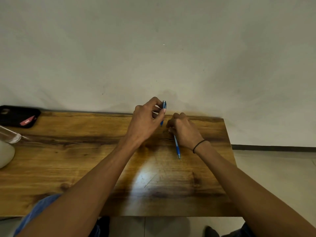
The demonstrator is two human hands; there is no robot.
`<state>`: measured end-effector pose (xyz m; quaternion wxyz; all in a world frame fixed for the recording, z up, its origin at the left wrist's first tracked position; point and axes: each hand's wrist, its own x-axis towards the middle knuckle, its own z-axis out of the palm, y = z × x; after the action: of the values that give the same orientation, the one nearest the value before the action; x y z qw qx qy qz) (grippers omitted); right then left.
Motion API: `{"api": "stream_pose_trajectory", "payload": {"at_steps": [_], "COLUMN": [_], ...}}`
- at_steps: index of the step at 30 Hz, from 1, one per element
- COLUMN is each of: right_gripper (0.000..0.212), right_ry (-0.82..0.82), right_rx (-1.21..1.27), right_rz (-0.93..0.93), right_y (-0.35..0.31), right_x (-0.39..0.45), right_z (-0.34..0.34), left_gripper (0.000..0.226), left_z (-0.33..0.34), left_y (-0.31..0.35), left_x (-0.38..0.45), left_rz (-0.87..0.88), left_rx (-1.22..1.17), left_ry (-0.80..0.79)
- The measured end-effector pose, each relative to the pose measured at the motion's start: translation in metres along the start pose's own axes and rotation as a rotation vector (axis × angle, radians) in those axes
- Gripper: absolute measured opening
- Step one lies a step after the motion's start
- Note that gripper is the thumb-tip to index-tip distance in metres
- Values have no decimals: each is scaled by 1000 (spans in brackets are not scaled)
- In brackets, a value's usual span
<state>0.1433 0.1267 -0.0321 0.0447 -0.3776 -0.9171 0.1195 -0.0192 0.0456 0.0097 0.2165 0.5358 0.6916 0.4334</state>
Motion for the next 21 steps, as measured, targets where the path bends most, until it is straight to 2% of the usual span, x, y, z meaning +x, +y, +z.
{"api": "stream_pose_trajectory", "payload": {"at_steps": [6, 10, 13, 16, 21], "right_gripper": [11, 7, 5, 8, 3], "right_ry": [-19, -24, 10, 117, 323], "right_rx": [-58, -6, 163, 428, 886], "right_rz": [-62, -27, 45, 159, 142], "right_y": [-3, -3, 0, 3, -1], "right_x": [-4, -2, 3, 8, 14], "right_z": [7, 2, -11, -29, -65], "left_gripper": [10, 11, 11, 13, 12], "left_z": [0, -1, -2, -2, -1], "left_y": [0, 2, 2, 4, 5], "left_x": [1, 0, 1, 1, 0], "left_rz": [-1, -13, -21, -33, -15], "left_rx": [-8, -7, -17, -17, 6], "left_ry": [-2, -2, -3, -6, -12]}}
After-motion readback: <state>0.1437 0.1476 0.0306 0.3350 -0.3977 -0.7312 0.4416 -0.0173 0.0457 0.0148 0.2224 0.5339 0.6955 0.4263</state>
